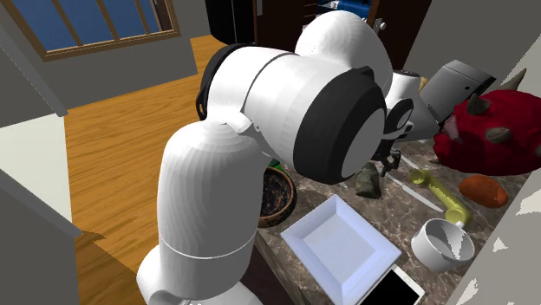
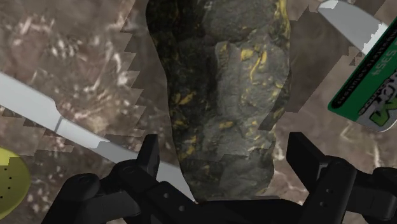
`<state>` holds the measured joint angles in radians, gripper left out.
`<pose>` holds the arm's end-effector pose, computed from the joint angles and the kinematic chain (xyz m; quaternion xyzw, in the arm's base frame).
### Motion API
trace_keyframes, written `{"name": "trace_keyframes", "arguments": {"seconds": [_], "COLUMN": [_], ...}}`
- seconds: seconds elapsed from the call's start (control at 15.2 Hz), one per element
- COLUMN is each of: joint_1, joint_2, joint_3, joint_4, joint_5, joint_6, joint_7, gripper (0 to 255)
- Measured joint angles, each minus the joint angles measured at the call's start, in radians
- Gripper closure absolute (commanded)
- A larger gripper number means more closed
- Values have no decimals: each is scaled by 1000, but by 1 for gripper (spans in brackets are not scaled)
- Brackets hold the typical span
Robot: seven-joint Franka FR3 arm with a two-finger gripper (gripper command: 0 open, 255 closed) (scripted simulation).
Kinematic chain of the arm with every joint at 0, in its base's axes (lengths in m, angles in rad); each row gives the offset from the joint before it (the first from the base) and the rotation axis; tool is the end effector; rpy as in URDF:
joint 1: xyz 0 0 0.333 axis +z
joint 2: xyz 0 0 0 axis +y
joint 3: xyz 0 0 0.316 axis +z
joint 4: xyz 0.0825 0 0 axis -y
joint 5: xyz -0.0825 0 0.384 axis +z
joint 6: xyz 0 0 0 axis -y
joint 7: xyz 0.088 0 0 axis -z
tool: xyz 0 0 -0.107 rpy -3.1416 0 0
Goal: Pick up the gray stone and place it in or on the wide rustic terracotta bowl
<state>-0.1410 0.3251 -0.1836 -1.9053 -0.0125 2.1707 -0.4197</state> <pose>0.5841 -0.1913 0.3271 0.9975 0.0551 -0.0379 0.0221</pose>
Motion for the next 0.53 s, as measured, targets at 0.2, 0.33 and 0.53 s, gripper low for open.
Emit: {"name": "trace_keyframes", "arguments": {"seconds": [0.2,0.33,0.53], "joint_1": [0,0,0], "joint_2": [1,1,0], "joint_3": [0,0,0], "joint_4": [-2,-3,-2], "joint_5": [0,0,0], "joint_6": [3,4,4], "joint_7": [0,0,0], "gripper": [0,0,255]}}
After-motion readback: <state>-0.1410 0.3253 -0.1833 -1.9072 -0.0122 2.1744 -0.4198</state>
